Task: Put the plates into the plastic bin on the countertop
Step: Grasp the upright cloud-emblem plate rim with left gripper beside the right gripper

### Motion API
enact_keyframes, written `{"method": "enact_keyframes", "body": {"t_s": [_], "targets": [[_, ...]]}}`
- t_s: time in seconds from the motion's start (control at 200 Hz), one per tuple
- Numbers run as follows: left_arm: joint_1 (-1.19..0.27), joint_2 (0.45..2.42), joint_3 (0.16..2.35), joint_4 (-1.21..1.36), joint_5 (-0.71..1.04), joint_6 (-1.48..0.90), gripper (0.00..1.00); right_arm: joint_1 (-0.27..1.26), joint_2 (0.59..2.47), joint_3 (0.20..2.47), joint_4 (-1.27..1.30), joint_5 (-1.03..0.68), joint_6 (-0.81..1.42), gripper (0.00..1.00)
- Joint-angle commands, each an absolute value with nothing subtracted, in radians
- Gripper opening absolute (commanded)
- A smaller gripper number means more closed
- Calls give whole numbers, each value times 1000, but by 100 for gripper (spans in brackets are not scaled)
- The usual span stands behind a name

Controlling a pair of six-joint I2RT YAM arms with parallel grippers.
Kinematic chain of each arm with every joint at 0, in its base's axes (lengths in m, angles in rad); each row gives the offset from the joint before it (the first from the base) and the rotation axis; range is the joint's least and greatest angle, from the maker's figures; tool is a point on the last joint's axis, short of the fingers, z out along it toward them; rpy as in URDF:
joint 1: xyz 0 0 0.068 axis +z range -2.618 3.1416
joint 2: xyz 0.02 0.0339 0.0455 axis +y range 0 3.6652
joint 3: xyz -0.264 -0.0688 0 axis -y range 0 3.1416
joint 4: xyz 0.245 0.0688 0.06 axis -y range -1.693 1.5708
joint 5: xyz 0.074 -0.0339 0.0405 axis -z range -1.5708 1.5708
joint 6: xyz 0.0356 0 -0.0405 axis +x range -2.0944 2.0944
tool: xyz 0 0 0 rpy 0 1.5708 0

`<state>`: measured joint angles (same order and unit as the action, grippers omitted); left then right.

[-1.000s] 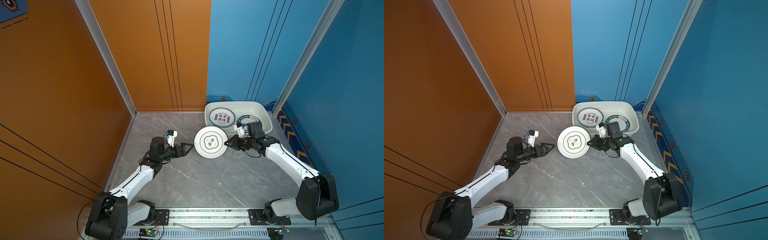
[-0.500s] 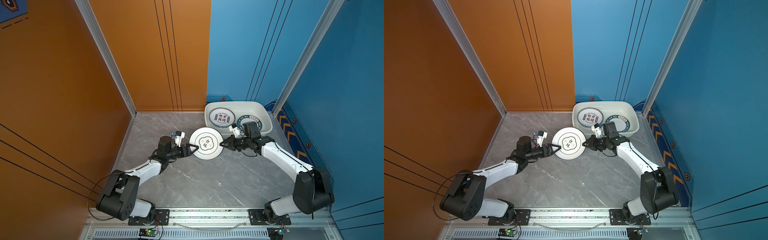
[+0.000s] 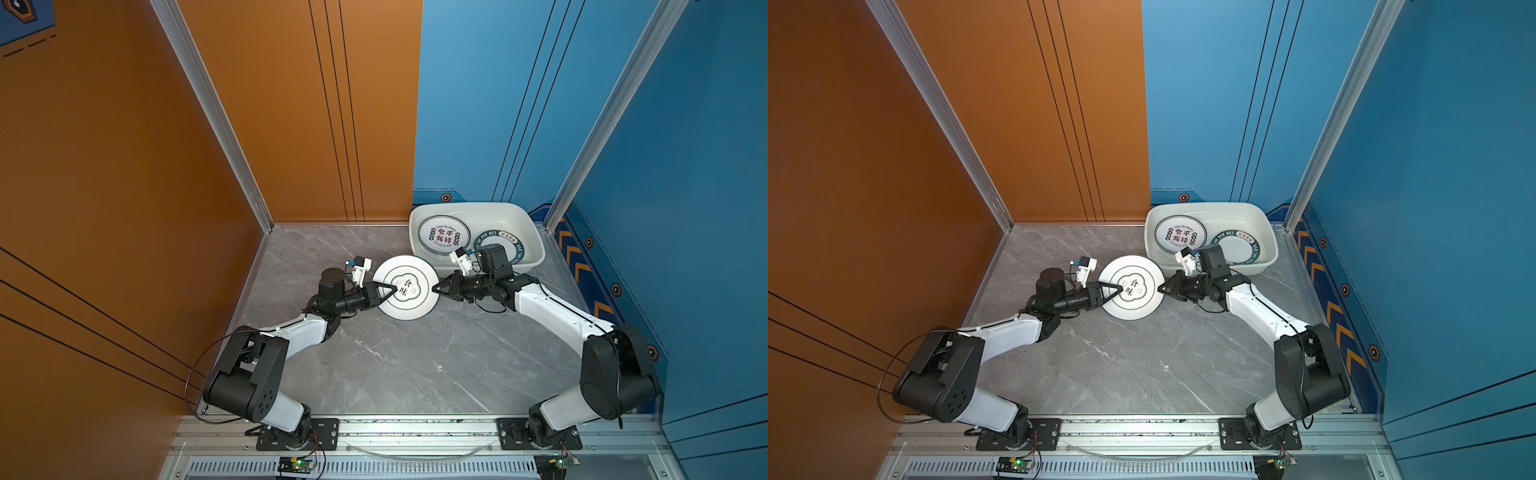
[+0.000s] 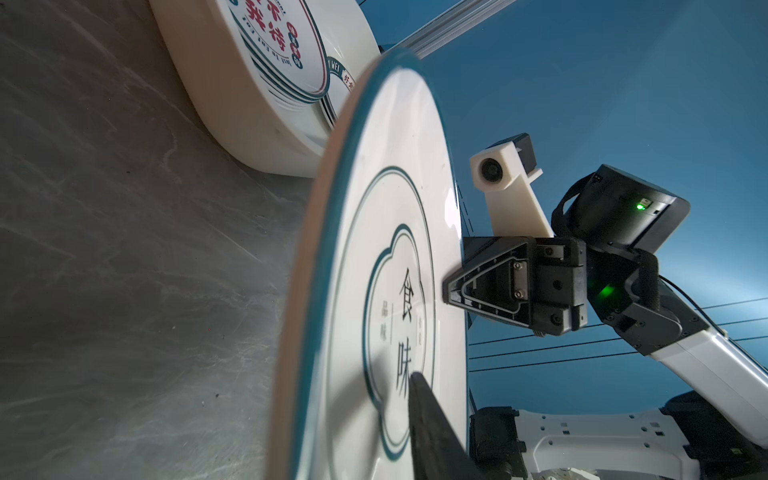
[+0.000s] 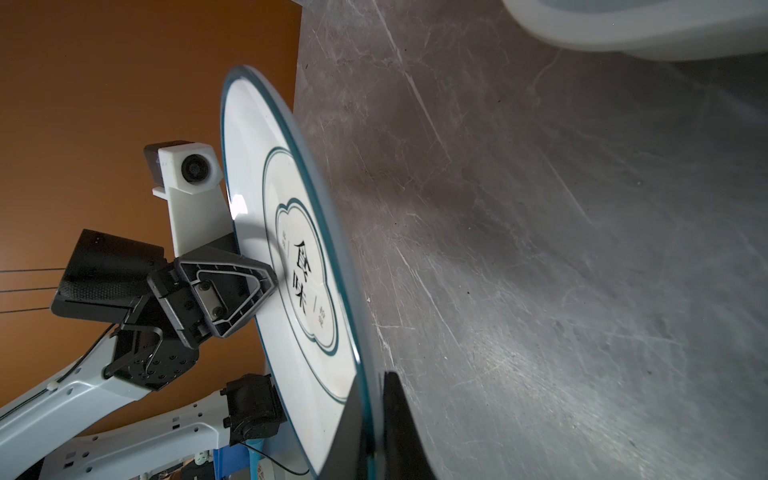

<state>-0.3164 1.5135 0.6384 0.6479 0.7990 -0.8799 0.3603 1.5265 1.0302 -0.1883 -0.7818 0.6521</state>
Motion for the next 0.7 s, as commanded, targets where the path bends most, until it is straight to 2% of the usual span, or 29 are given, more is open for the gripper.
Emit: {"method": "enact_keyframes", "body": {"t_s": [0.0, 0.31, 0.36, 0.425, 0.446, 0.511, 0.626, 0.696], "targets": [[-336, 1526, 663, 685, 848, -880, 25, 373, 1546, 1020, -99, -834, 672, 0], [-340, 1529, 673, 685, 859, -888, 16, 370, 1567, 998, -63, -848, 675, 0], [-341, 1529, 676, 670, 858, -886, 12, 370, 1568, 993, -56, -850, 676, 0], [-342, 1527, 686, 633, 857, -872, 0, 368, 1571, 987, -51, -852, 676, 2], [-343, 1528, 689, 622, 857, -867, 0, 368, 1569, 984, -49, -853, 676, 2], [-346, 1523, 691, 606, 856, -854, 0, 367, 1570, 979, -41, -857, 676, 8], [-351, 1512, 690, 594, 858, -845, 0, 353, 1571, 964, 0, -882, 680, 29], [-355, 1508, 693, 592, 865, -847, 0, 337, 1578, 957, 48, -917, 686, 37]]}}
